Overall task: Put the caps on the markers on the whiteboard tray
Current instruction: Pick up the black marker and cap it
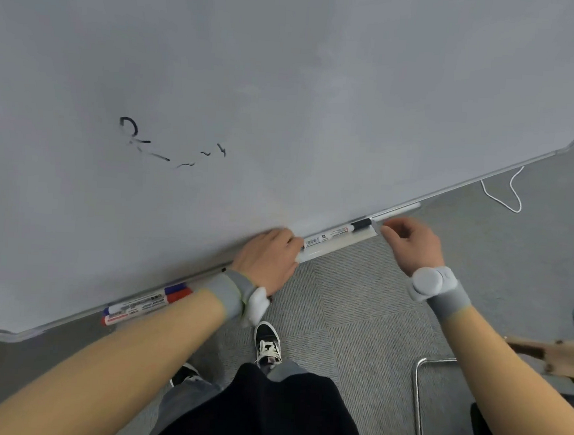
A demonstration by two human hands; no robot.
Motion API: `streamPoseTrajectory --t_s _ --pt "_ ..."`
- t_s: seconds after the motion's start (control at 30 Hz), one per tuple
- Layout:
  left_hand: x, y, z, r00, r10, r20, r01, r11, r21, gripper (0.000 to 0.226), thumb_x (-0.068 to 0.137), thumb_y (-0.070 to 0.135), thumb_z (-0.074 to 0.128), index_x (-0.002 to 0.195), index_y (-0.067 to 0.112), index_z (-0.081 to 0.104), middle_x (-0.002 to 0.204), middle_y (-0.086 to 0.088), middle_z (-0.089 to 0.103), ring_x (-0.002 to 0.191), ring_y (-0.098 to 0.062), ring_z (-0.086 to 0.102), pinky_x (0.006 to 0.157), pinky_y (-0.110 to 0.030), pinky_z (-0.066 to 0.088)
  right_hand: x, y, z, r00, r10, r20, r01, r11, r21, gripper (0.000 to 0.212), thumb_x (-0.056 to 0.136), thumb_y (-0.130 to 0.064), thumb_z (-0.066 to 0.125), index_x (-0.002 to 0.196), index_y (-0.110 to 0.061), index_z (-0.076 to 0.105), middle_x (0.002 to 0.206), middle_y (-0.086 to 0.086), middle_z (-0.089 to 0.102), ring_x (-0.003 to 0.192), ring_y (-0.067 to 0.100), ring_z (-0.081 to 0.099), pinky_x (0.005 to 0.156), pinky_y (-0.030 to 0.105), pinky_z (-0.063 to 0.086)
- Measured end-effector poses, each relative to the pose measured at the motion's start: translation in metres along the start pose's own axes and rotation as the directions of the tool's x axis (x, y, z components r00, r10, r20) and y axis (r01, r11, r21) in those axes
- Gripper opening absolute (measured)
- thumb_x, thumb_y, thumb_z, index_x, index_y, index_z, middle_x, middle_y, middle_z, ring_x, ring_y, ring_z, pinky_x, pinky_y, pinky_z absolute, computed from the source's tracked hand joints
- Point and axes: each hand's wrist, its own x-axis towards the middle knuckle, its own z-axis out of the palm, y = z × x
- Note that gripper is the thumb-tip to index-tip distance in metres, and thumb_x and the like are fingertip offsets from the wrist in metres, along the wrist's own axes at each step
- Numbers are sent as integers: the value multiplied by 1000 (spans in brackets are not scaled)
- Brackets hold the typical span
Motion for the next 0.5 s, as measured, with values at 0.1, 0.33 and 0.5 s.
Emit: streamPoseTrajectory --t_s 0.1,0.33,0.5 --pt "34 16 -1 999 -31 43 30 999 29 21 93 19 49 111 9 51 111 -13 57 102 -32 57 76 -43 48 19 -3 14 997 59 52 -58 998 -17 23 87 -37 66 100 -19 71 95 0 72 89 18 64 81 27 46" --pt "71 38 15 993 -12 121 -18 970 243 21 92 0 39 109 1 51 110 -18 59 98 -34 60 69 -41 48 38 -10 36 970 243 26 -243 970 8 36 77 -52 69 79 -15 68 74 -6 65 74 17 60 65 27 40" --pt "68 36 25 998 8 70 -24 974 227 22 89 -2 37 107 3 49 108 -19 57 95 -34 57 67 -39 42 39 -12 35 940 331 85 -339 933 119 25 82 -39 68 85 -15 76 74 1 70 69 20 61 67 30 51"
